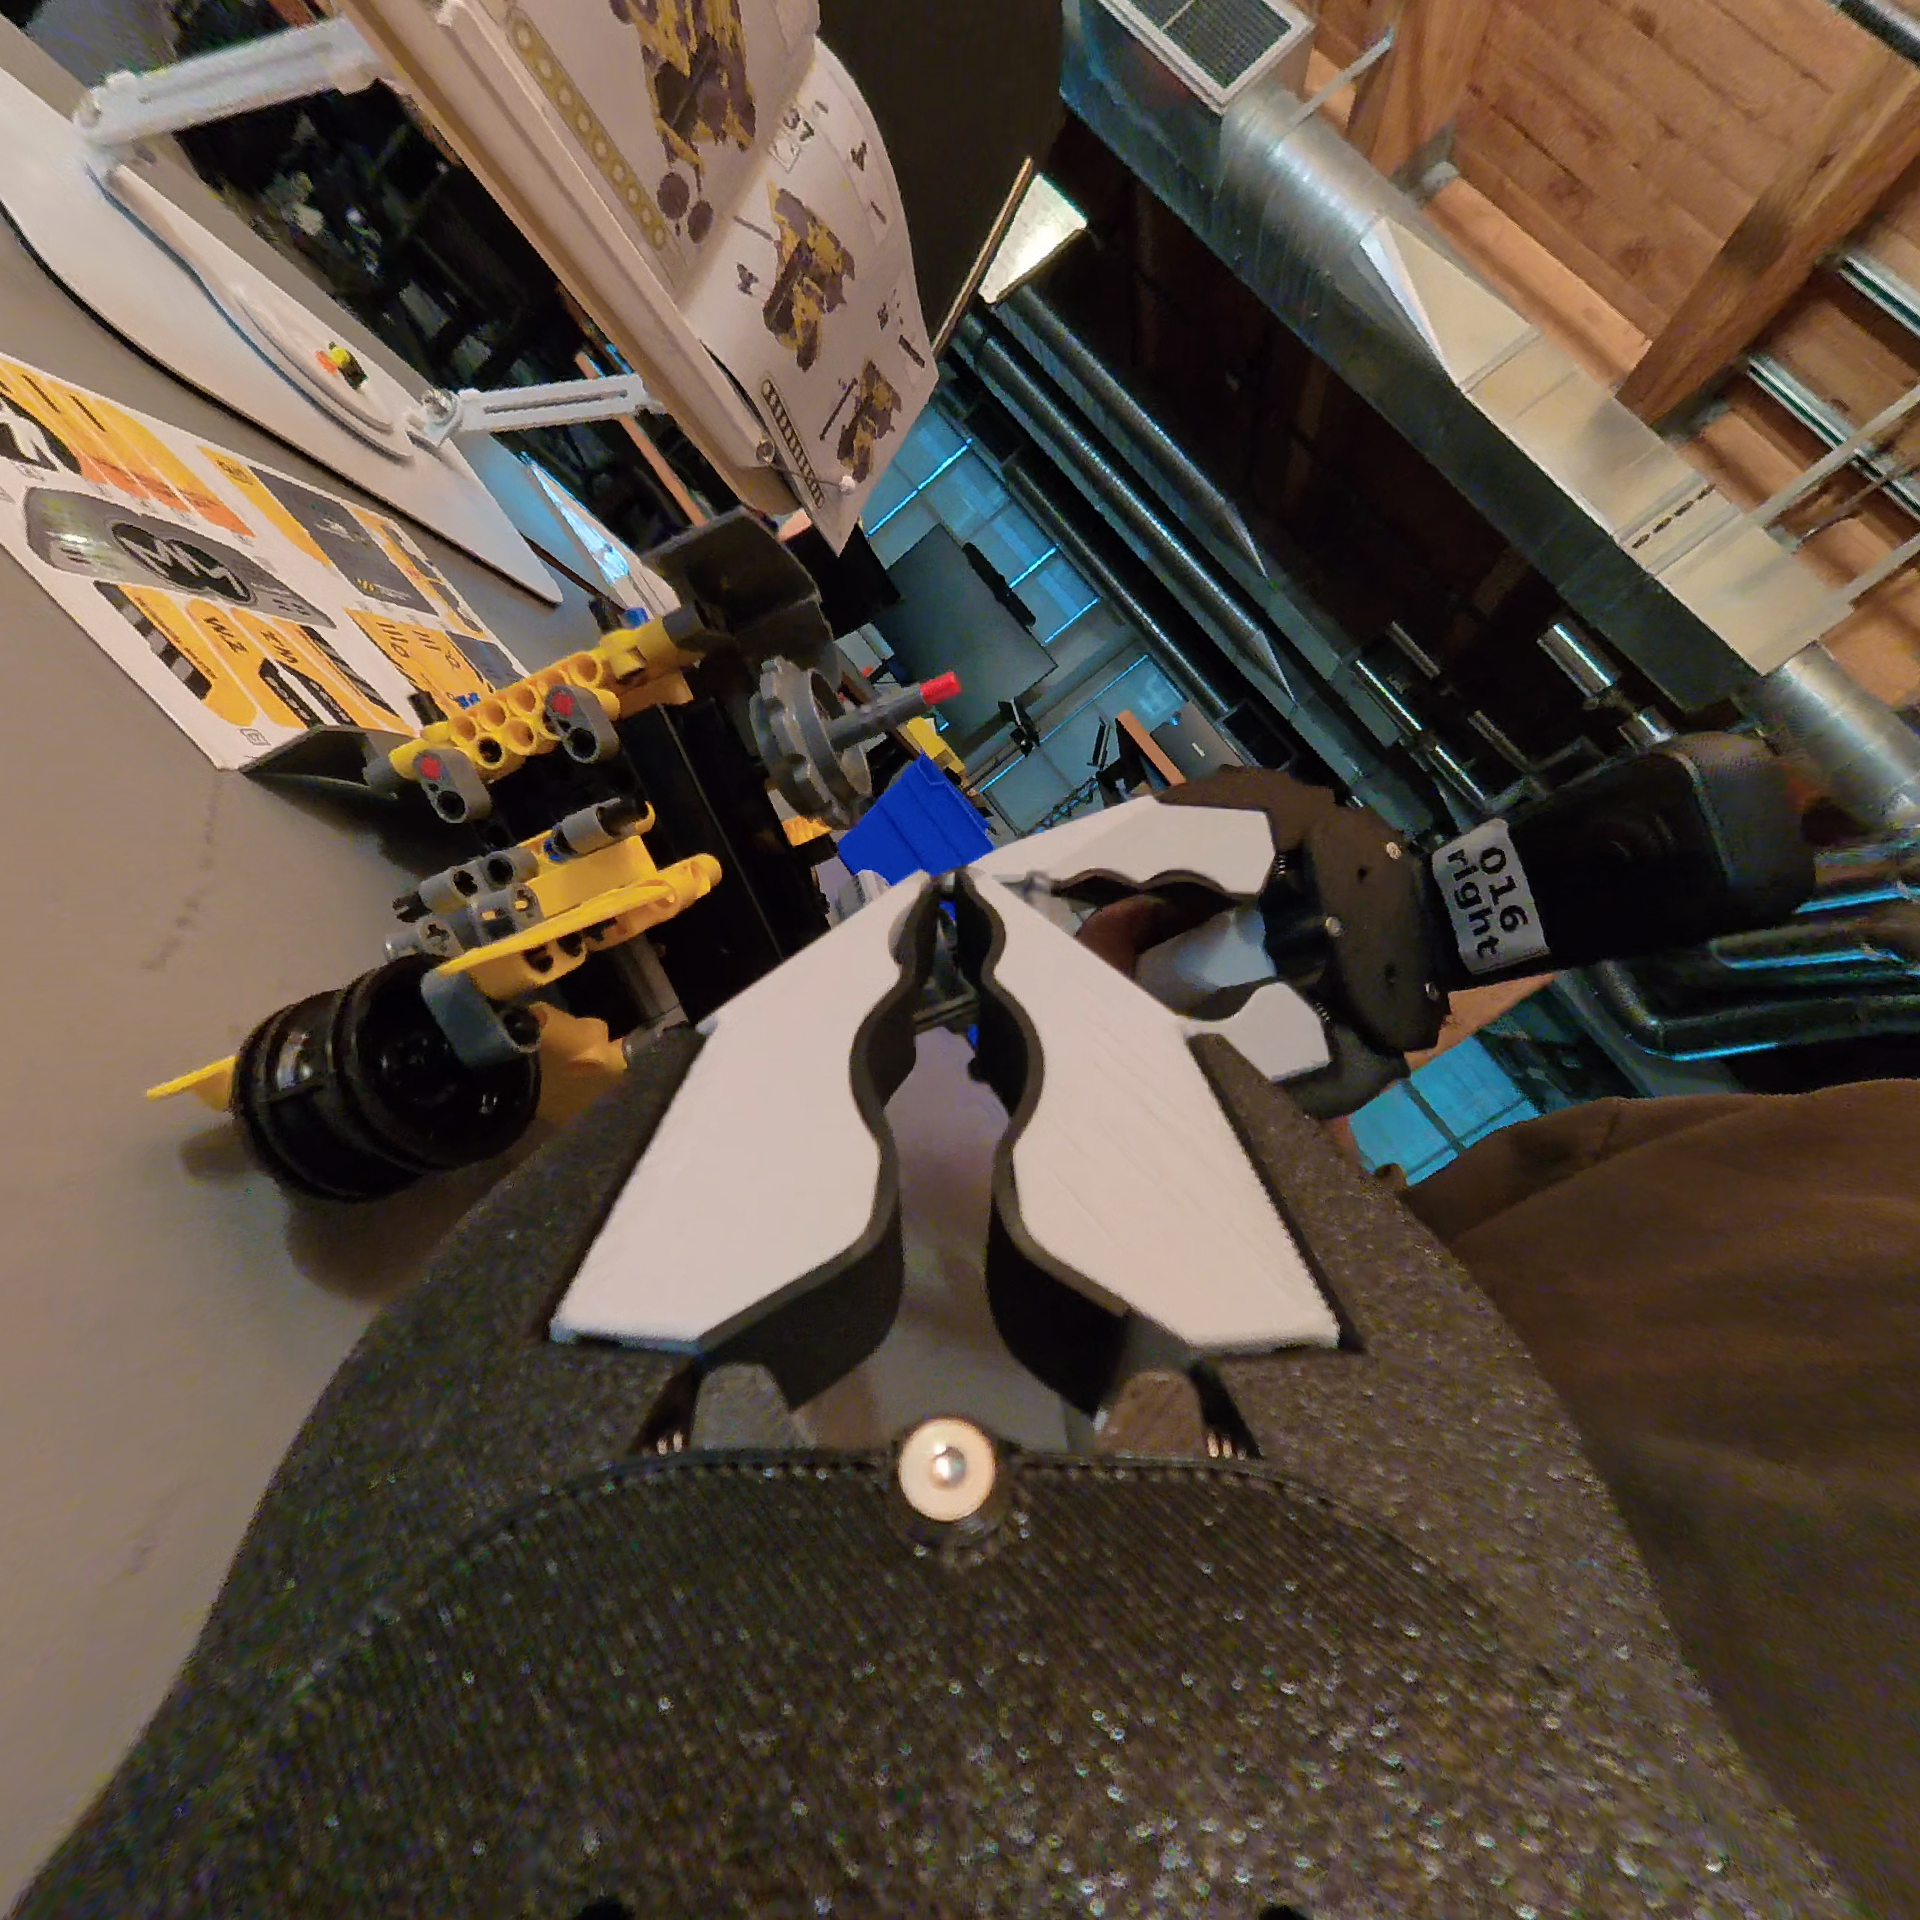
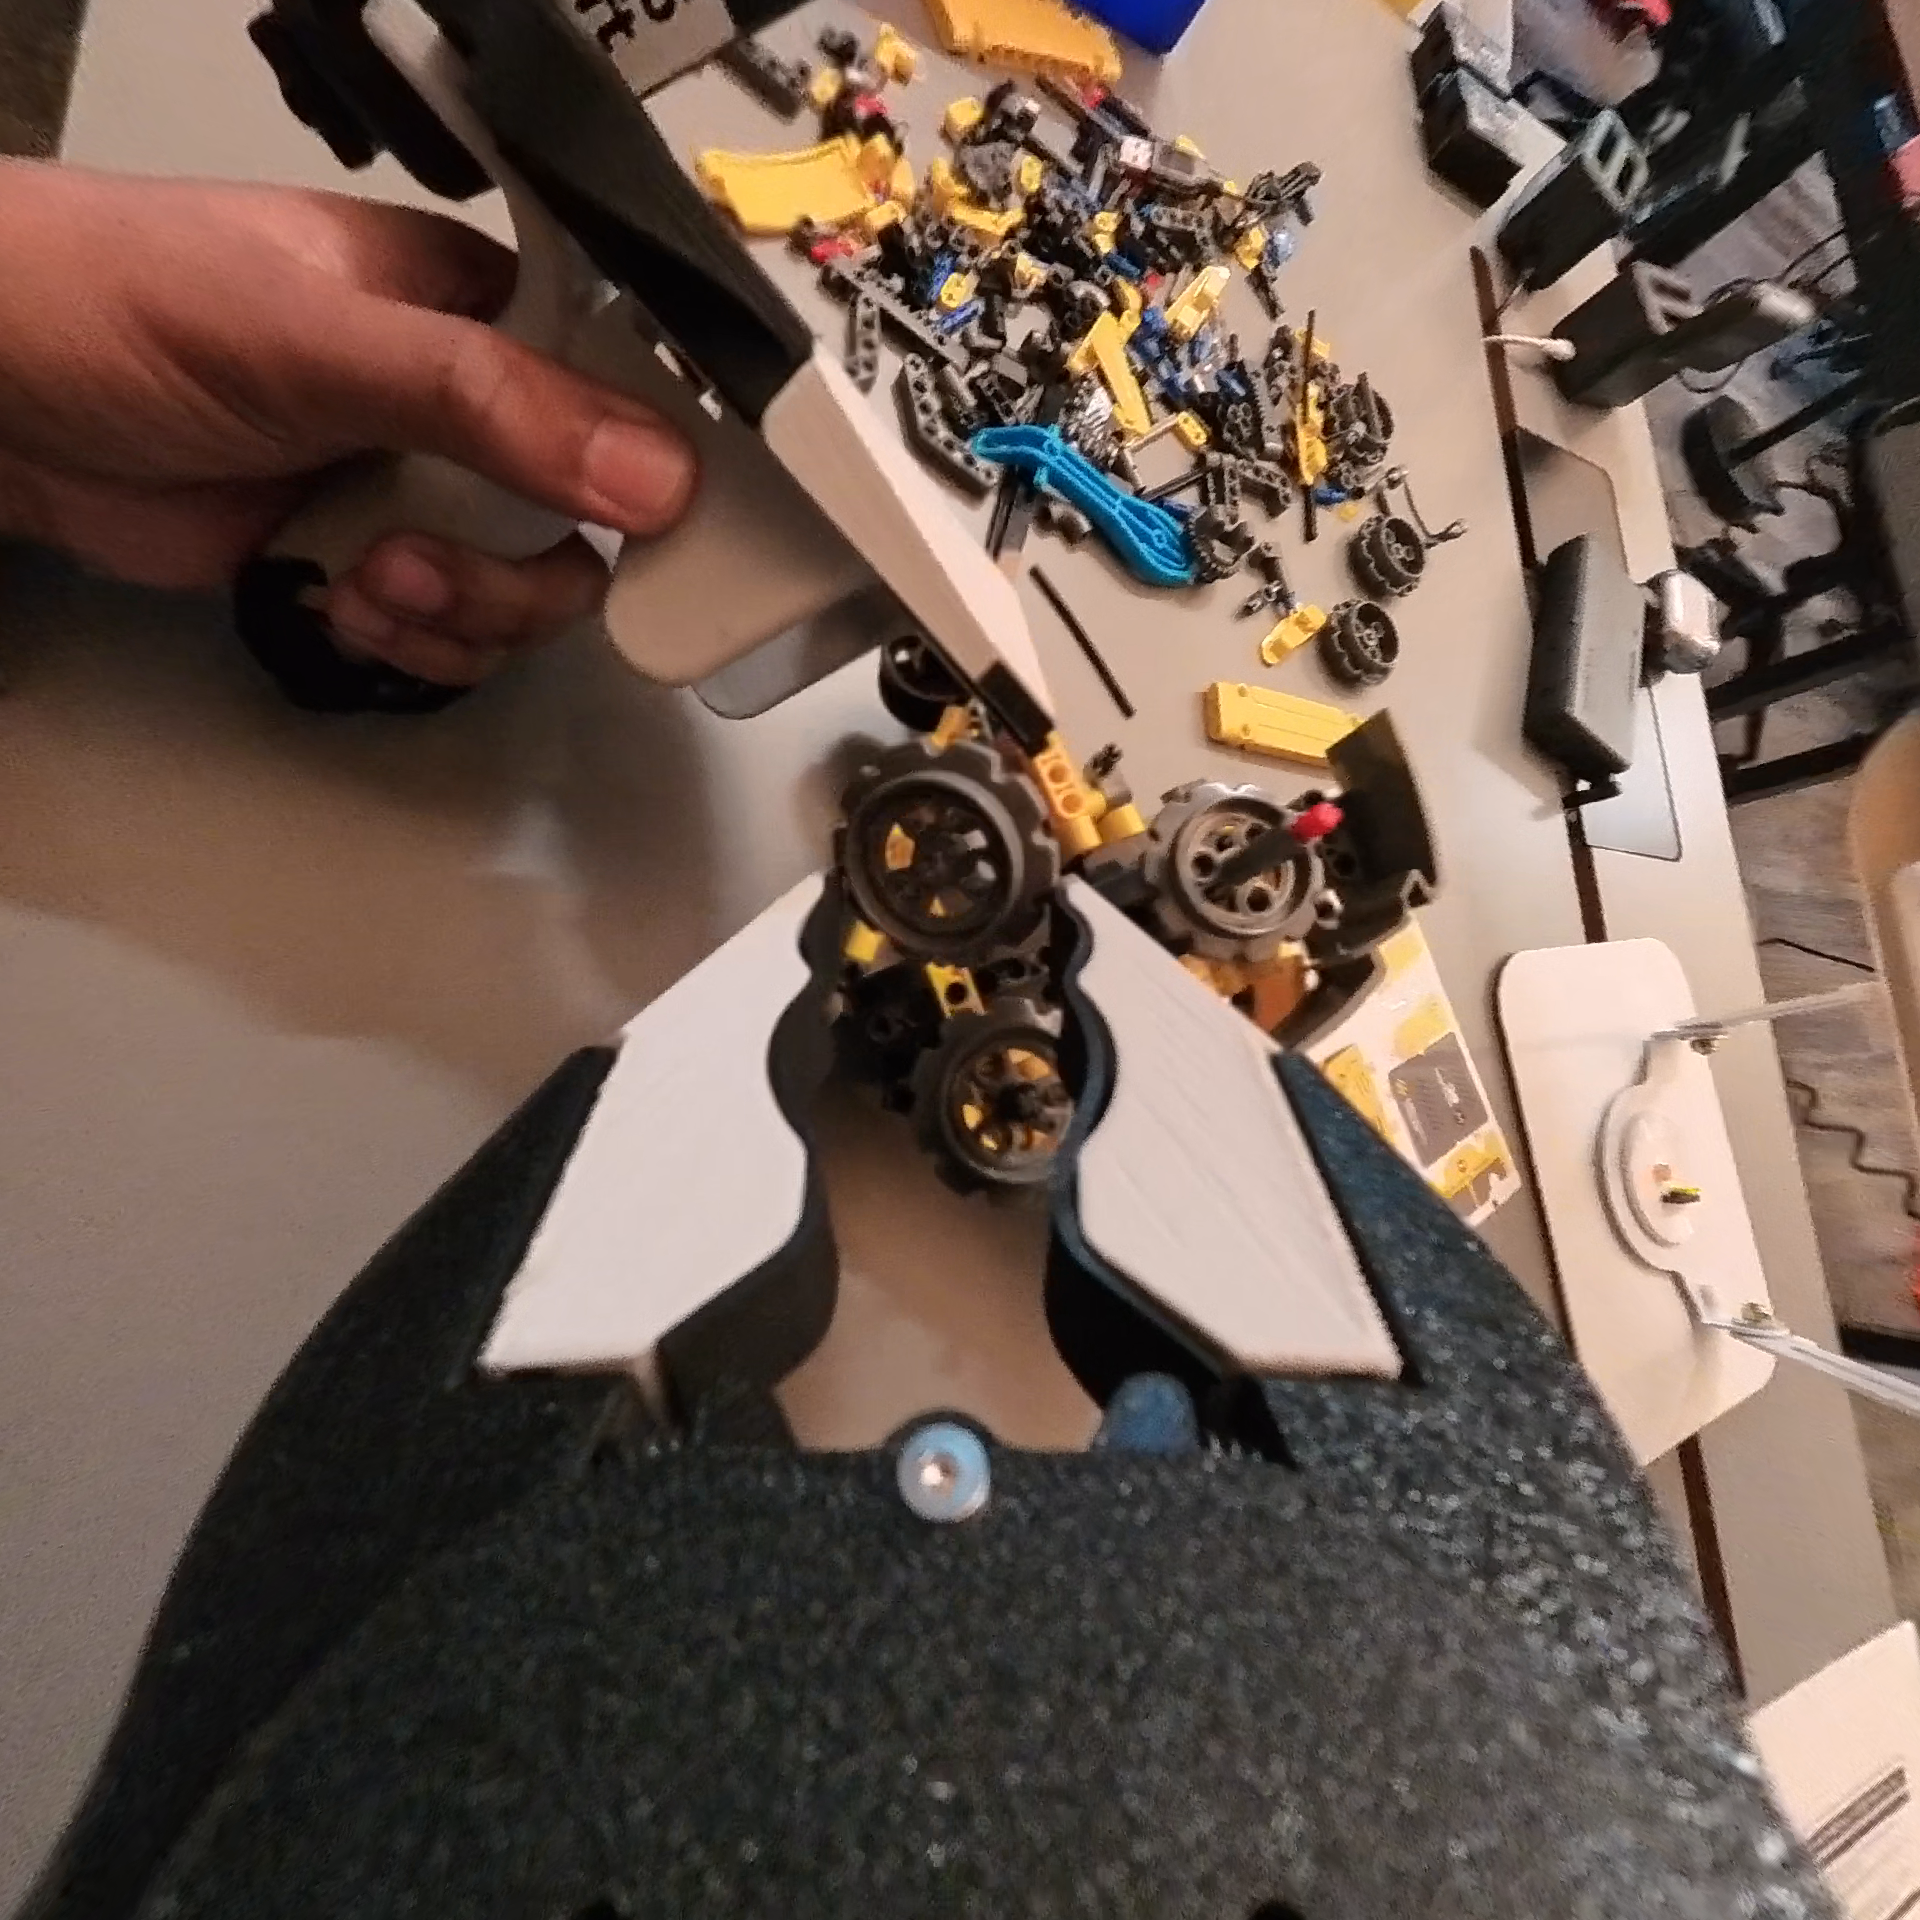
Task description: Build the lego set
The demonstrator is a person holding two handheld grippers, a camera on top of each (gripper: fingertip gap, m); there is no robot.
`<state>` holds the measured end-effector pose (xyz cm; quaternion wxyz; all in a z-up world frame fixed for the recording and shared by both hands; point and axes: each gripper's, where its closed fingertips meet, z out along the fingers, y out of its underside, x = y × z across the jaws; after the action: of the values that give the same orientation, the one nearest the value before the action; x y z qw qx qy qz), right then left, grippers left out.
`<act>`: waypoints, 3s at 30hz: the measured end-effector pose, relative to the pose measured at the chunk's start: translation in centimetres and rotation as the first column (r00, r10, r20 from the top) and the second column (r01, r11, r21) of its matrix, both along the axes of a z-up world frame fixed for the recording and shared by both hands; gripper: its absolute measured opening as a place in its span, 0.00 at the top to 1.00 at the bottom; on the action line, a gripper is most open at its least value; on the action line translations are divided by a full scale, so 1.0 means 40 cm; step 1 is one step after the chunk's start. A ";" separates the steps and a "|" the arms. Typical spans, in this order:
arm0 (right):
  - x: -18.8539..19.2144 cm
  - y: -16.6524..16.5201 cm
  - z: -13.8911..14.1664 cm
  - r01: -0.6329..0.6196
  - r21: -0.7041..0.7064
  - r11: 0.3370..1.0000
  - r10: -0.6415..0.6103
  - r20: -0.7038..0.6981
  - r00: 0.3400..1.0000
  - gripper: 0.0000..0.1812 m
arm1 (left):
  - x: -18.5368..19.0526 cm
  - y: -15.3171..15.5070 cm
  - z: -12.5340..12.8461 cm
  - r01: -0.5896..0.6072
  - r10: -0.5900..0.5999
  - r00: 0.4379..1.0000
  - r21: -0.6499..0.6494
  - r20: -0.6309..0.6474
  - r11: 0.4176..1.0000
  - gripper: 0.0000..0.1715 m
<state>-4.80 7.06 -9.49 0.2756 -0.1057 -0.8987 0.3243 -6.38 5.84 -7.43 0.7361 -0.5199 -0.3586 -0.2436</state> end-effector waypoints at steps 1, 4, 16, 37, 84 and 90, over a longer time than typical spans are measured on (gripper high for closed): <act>-0.001 0.002 0.010 0.002 -0.018 1.000 -0.002 -0.005 1.000 0.80 | -0.002 -0.004 0.000 -0.007 0.007 1.000 -0.005 -0.005 1.000 1.00; 0.008 0.012 0.033 0.018 -0.072 0.997 -0.016 0.029 0.999 0.81 | -0.003 -0.015 -0.002 -0.020 0.020 1.000 -0.024 -0.015 1.000 0.97; 0.212 0.051 -0.151 0.179 -0.100 0.979 -0.114 0.464 0.879 0.80 | 0.015 -0.044 -0.037 -0.015 0.014 1.000 -0.065 -0.006 0.998 0.94; 0.187 0.132 -0.211 0.218 0.068 0.974 -0.228 0.308 0.924 0.72 | 0.039 -0.043 -0.032 -0.007 0.006 1.000 -0.055 -0.017 0.998 0.93; 0.031 0.026 0.075 -0.027 0.004 1.000 0.027 0.018 0.999 0.78 | 0.076 0.056 -0.082 0.179 -0.166 0.980 -0.119 0.113 0.977 0.83; 0.021 0.017 0.045 -0.068 0.016 0.998 0.067 0.072 0.995 0.78 | 0.083 0.054 -0.076 0.243 -0.230 0.961 -0.068 0.154 0.968 0.81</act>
<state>-3.96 7.72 -7.67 0.2333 -0.0842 -0.9140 0.3211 -3.06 7.98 -10.45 0.6503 -0.5713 -0.3568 -0.3513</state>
